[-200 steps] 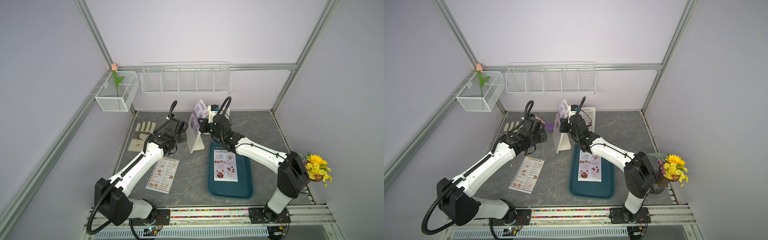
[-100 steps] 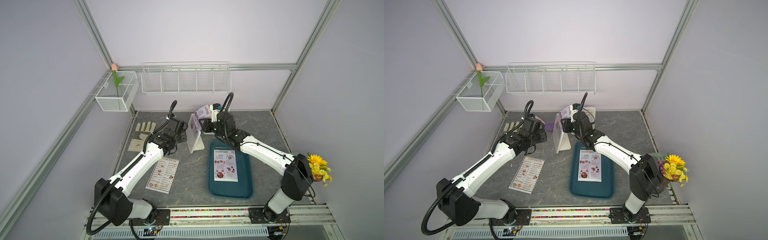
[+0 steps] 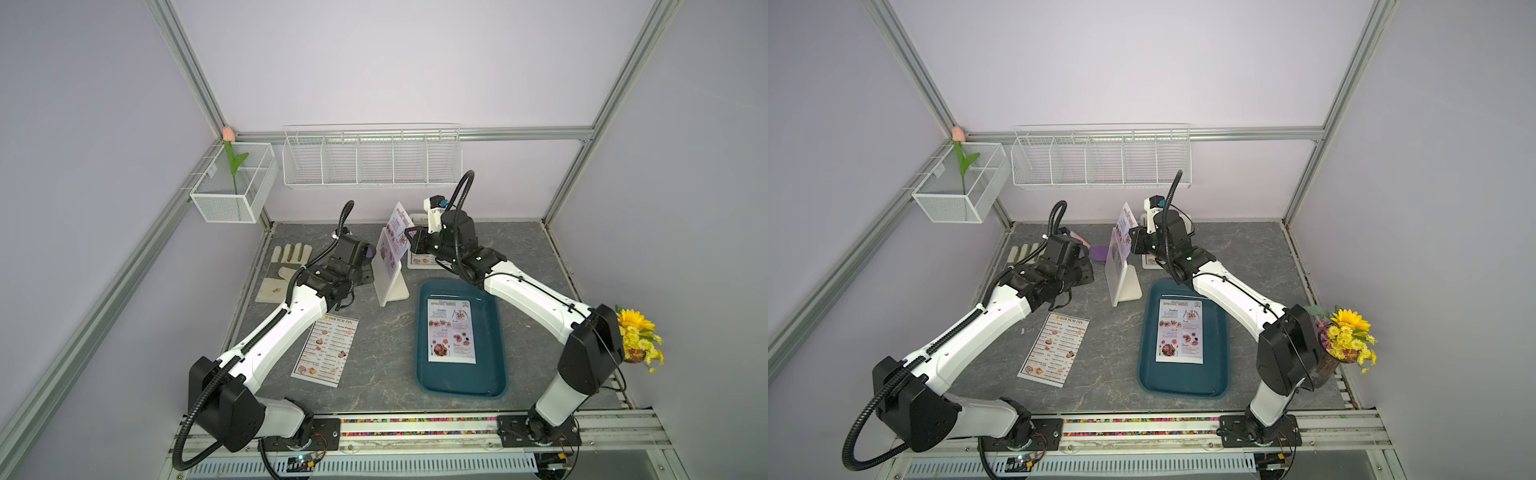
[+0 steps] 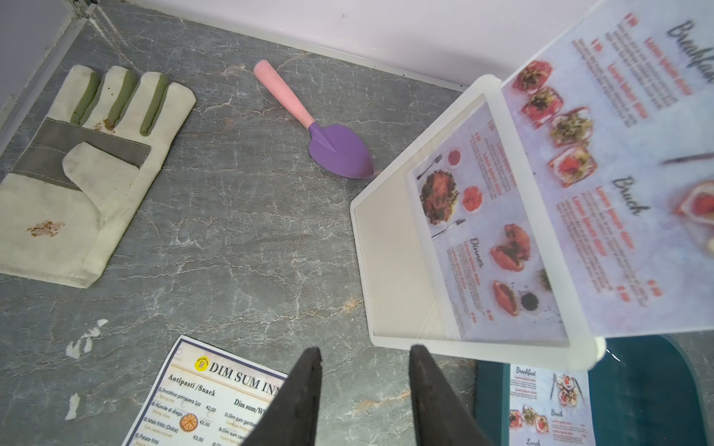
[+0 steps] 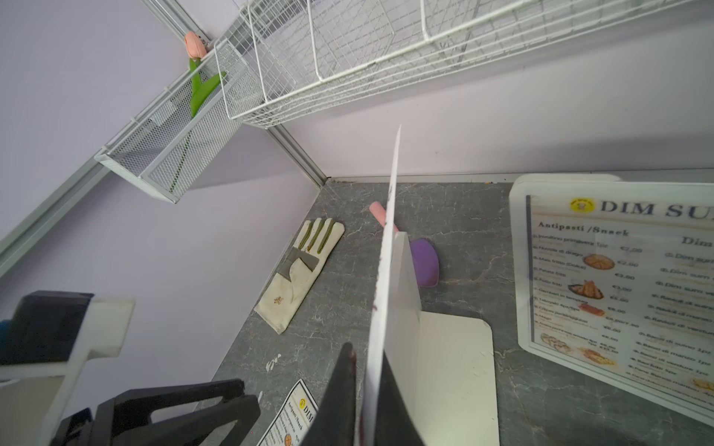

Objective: Replace the menus in the menu holders
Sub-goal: Insert the menu into the menu holder.

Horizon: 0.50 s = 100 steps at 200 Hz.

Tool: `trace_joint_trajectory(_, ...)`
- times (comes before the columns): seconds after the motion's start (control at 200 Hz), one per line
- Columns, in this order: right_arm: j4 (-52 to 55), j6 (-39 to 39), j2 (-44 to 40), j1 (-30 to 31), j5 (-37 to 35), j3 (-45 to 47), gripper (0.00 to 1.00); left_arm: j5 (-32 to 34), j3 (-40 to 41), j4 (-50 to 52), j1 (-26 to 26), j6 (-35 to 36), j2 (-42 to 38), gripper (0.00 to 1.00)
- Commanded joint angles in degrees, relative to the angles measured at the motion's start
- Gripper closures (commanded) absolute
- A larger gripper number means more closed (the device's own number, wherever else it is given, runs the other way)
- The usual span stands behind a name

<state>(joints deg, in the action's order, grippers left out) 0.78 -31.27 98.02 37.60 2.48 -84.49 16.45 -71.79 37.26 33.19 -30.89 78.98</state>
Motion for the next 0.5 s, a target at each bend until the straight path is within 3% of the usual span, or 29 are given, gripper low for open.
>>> trace_joint_trajectory(0.0, 1.3, 0.3, 1.3, 1.3, 0.6, -0.3, 0.87, -0.3, -1.2, -0.3, 0.1, -0.7, 0.1, 0.6)
trace_joint_trajectory(0.245, 0.5, -1.2, 2.5, 3.3, 1.3, 2.2, 0.86, -0.6, -1.4, -0.3, 0.1, -1.1, 0.2, 0.6)
trace_joint_trajectory(0.495, 3.0, 0.6, 0.6, 2.4, 0.3, 1.2, 0.7, -0.6, -1.1, 0.1, 0.2, -1.4, -0.3, 0.6)
